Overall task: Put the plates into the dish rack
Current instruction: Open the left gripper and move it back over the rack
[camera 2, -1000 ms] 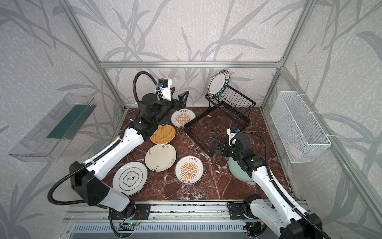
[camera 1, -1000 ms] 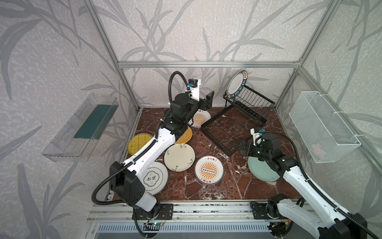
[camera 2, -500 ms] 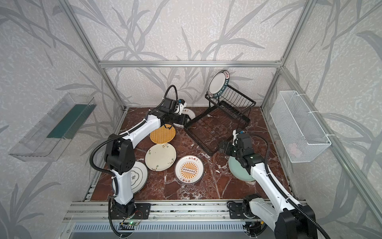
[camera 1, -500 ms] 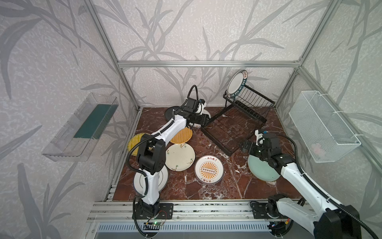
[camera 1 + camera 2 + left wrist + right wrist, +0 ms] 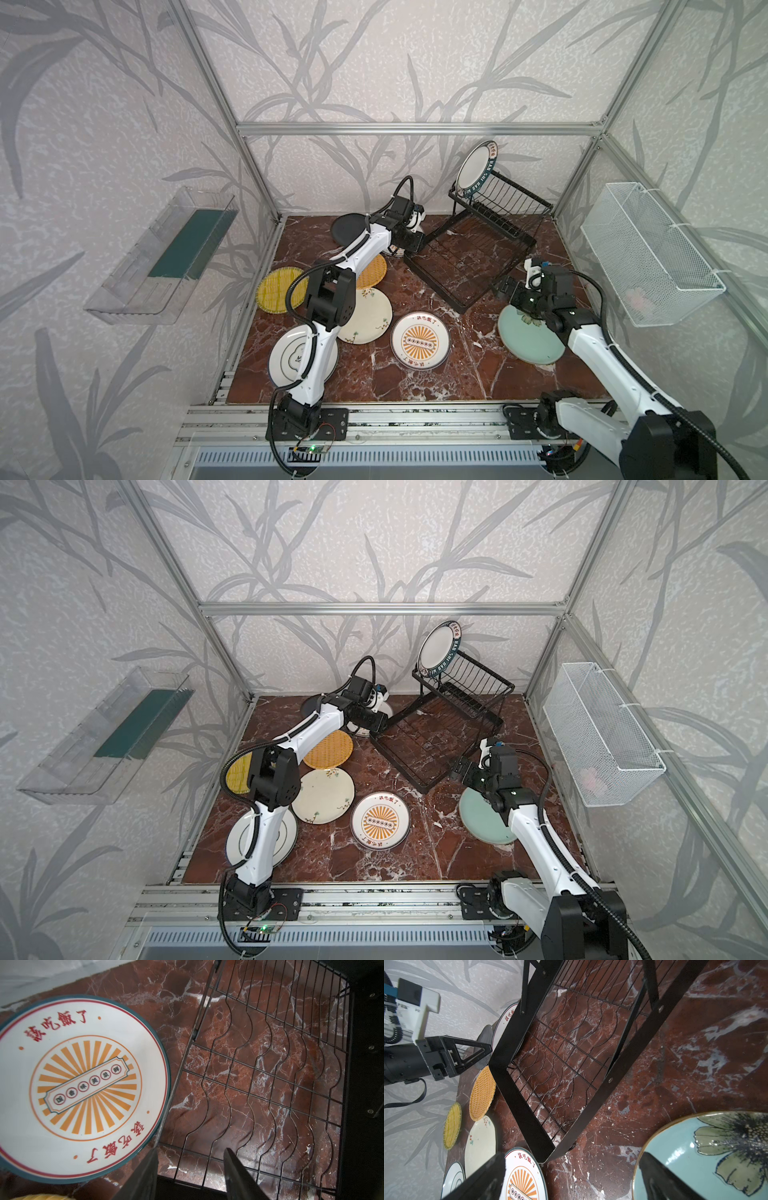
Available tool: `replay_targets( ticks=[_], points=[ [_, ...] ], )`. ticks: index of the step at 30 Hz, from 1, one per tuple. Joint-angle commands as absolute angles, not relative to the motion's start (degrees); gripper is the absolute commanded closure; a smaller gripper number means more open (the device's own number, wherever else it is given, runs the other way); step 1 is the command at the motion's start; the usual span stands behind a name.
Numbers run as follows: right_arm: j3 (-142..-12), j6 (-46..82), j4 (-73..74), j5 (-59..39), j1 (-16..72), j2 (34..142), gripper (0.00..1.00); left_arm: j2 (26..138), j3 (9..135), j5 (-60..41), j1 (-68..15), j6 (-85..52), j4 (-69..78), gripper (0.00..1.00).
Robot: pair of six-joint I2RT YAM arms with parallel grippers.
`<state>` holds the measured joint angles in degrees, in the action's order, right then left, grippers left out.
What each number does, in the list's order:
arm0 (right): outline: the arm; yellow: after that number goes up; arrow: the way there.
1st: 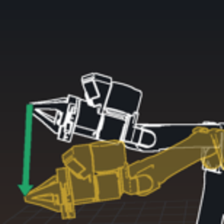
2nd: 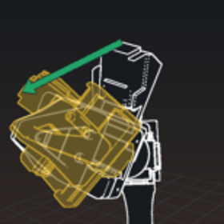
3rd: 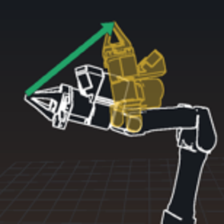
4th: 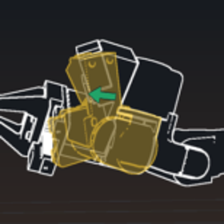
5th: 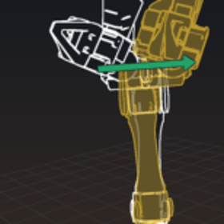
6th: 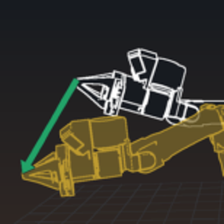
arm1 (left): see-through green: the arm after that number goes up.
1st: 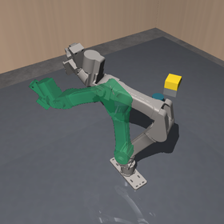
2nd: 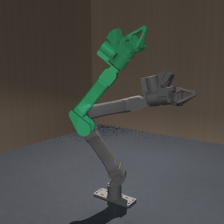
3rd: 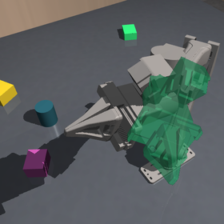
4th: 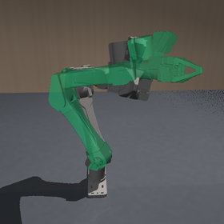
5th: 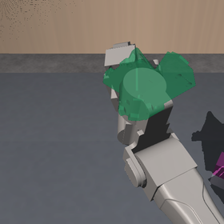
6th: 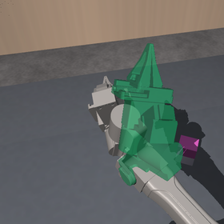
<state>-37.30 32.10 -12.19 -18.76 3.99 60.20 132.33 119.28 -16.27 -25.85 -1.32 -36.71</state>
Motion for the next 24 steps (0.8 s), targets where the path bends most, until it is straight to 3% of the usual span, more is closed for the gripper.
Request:
replay_targets(
  ticks=[1, 15, 20, 24],
  points=[
    [-37.79, 32.08, -12.03, -20.43, 2.81, 59.38, 0.01, 134.18, 121.45, -15.07, -26.24, 0.36, -40.31, 0.53],
    [-40.07, 32.25, -13.01, -20.74, 1.58, 58.19, 0.01, 134.77, 120.44, -12.06, -27.66, 1.59, -41.42, 0.73],
    [-40.03, 32.83, -12.76, -21.85, 1.58, 58.08, 0.01, 131.72, 120.23, -13.92, -27.82, 0.93, -40.76, 0.66],
    [-39.50, 33.39, -12.43, -22.37, 1.58, 57.65, 0.01, 126.44, 116.49, -8.78, -28.37, 2.80, -35.62, 0.54]
  ],
)
